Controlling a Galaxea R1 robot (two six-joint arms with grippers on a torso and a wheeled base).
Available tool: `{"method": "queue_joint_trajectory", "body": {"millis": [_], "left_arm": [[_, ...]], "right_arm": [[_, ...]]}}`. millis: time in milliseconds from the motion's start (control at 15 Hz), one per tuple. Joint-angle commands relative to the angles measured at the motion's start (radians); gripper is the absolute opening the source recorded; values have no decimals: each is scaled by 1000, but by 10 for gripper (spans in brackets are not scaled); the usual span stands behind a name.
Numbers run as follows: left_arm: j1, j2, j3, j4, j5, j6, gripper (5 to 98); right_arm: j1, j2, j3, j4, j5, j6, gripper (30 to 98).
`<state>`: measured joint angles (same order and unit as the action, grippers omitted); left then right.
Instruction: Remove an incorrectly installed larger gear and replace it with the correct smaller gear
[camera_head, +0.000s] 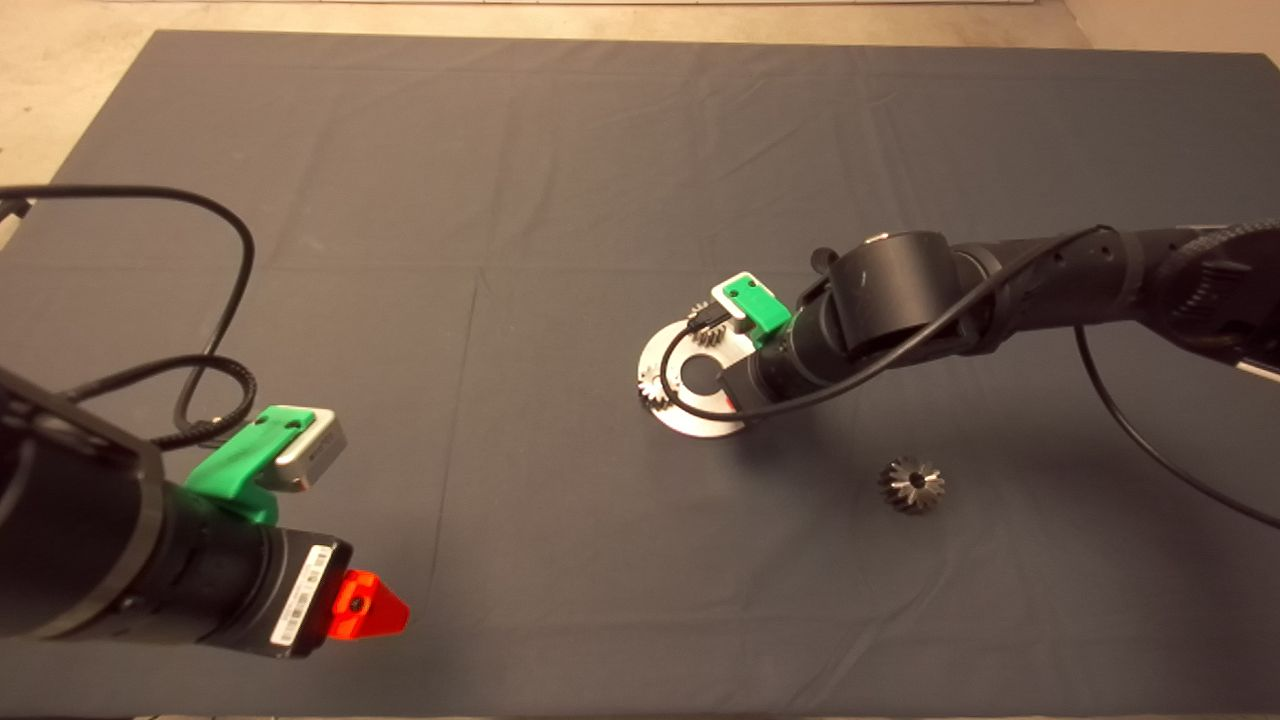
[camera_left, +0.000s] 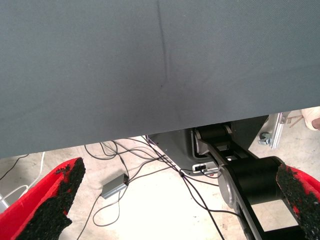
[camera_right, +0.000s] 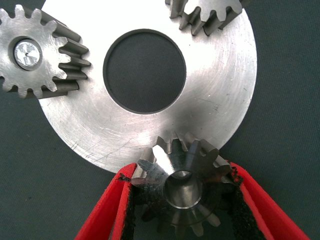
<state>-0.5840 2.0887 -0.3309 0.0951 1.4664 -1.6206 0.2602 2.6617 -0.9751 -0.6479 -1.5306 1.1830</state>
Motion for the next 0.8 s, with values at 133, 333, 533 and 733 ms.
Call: {"method": "queue_joint_trajectory", "body": {"millis": [133,333,533,733], "left_arm": [[0,0,15,-15,3,-8,983],[1,0,15,-15,3,-7,983],[1,0,15,-15,3,-8,982],[1,0,15,-15,3,-8,983]], "right_arm": [[20,-1,17,-30,-18,6,414],[17,5,12,-30,-17,6,414],[-1,7,12,-30,-17,7,414],[-12,5,12,-32,-17,6,414]]}}
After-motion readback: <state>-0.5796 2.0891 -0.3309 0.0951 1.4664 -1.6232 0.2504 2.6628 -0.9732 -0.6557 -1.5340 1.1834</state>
